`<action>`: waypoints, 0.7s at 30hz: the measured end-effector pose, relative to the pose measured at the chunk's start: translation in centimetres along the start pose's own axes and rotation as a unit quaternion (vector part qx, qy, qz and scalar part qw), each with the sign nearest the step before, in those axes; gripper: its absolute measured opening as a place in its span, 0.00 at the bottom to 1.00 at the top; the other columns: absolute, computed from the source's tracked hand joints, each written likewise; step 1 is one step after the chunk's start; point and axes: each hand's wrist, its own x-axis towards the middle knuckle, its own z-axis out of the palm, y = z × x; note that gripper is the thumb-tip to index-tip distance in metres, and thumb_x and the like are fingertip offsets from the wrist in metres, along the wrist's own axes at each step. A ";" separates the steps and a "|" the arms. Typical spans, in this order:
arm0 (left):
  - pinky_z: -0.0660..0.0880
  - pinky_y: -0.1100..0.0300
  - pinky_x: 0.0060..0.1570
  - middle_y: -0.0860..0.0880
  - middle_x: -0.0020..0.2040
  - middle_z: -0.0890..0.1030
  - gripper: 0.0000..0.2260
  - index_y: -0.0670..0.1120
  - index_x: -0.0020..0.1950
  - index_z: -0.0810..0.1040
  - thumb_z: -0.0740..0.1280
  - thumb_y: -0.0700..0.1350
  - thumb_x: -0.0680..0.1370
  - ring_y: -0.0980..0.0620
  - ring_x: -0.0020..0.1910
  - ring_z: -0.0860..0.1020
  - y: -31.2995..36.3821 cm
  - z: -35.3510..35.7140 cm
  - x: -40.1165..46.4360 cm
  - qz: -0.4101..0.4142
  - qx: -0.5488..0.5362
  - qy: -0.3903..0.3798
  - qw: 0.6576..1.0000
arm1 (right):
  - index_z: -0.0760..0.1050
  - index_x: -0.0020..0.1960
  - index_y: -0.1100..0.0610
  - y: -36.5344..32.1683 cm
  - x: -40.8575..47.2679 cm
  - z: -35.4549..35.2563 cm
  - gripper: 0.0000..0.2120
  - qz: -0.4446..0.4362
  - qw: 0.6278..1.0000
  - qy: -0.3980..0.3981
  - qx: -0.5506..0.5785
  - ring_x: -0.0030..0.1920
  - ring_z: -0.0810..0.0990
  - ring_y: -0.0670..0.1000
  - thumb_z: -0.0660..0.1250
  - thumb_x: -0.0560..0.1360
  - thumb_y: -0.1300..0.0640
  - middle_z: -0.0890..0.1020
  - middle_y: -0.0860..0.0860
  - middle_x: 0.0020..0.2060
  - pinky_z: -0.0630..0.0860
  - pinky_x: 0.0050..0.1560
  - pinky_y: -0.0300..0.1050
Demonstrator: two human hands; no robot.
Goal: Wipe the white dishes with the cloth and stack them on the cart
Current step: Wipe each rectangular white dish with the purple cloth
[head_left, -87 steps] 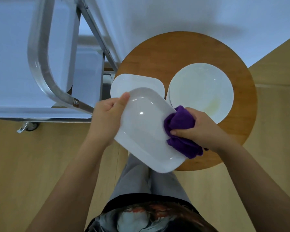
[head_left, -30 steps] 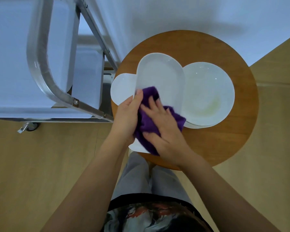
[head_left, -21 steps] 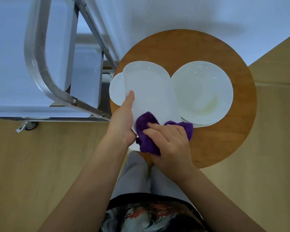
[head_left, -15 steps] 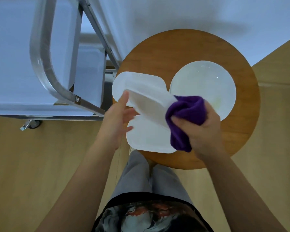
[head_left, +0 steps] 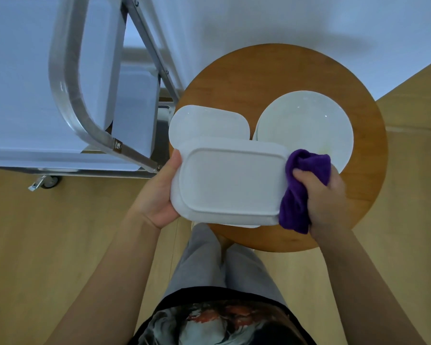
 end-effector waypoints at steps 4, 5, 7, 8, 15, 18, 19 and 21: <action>0.79 0.55 0.48 0.45 0.57 0.82 0.23 0.48 0.60 0.81 0.69 0.60 0.71 0.47 0.56 0.81 0.1 1.6 -0.6 -0.007 0.032 -0.016 0.999 | 0.70 0.59 0.44 -0.9 -0.9 1.7 0.16 -0.128 0.973 -0.026 -0.189 0.56 0.76 0.51 0.64 0.72 0.52 0.78 0.43 0.53 0.76 0.49 0.44; 0.79 0.55 0.48 0.44 0.56 0.83 0.24 0.47 0.60 0.80 0.68 0.60 0.70 0.46 0.55 0.81 -0.2 2.5 -0.4 -0.024 0.067 -0.002 0.997 | 0.70 0.63 0.48 -1.1 -1.2 2.7 0.21 -0.152 0.960 -0.046 -0.230 0.60 0.74 0.50 0.61 0.71 0.50 0.77 0.46 0.59 0.75 0.56 0.48; 0.80 0.55 0.46 0.42 0.54 0.83 0.25 0.44 0.61 0.78 0.66 0.59 0.71 0.46 0.52 0.82 -1.1 4.1 -0.2 -0.039 0.110 0.017 0.993 | 0.71 0.65 0.53 -1.6 -1.9 5.2 0.23 -0.201 0.938 -0.093 -0.268 0.61 0.74 0.51 0.59 0.71 0.50 0.77 0.50 0.61 0.72 0.62 0.53; 0.79 0.55 0.47 0.41 0.54 0.83 0.25 0.43 0.62 0.77 0.65 0.58 0.73 0.45 0.52 0.82 -1.5 4.6 -0.2 -0.036 0.103 0.025 0.994 | 0.72 0.64 0.54 -1.8 -2.3 6.4 0.22 -0.225 0.929 -0.110 -0.273 0.60 0.74 0.51 0.59 0.71 0.51 0.77 0.51 0.60 0.72 0.61 0.55; 0.80 0.56 0.47 0.43 0.54 0.83 0.18 0.46 0.61 0.79 0.55 0.52 0.81 0.47 0.54 0.82 -2.0 4.5 -0.3 0.038 -0.012 0.103 0.994 | 0.66 0.71 0.53 -0.8 -4.4 9.5 0.27 -0.278 0.901 -0.184 -0.276 0.73 0.58 0.45 0.59 0.72 0.56 0.66 0.48 0.72 0.53 0.74 0.49; 0.80 0.60 0.35 0.45 0.39 0.85 0.22 0.44 0.42 0.85 0.57 0.55 0.80 0.50 0.40 0.84 -1.4 3.7 0.0 0.044 -0.032 0.127 0.990 | 0.68 0.70 0.57 0.8 -6.4 9.2 0.27 -0.324 0.868 -0.240 -0.291 0.72 0.57 0.44 0.59 0.71 0.54 0.67 0.52 0.71 0.51 0.72 0.46; 0.80 0.59 0.35 0.44 0.40 0.85 0.23 0.42 0.44 0.84 0.57 0.58 0.79 0.49 0.40 0.84 -0.9 3.6 0.0 0.035 -0.029 0.117 0.992 | 0.69 0.69 0.58 1.5 -6.7 8.7 0.26 -0.356 0.849 -0.237 -0.310 0.71 0.58 0.46 0.58 0.72 0.54 0.69 0.53 0.70 0.52 0.72 0.48; 0.80 0.57 0.38 0.42 0.46 0.85 0.23 0.42 0.54 0.79 0.55 0.59 0.78 0.47 0.45 0.84 -0.3 3.4 0.1 0.024 -0.023 0.102 0.994 | 0.73 0.66 0.59 2.3 -6.3 7.4 0.25 -0.380 0.843 -0.211 -0.316 0.70 0.62 0.47 0.58 0.71 0.53 0.71 0.52 0.67 0.53 0.72 0.47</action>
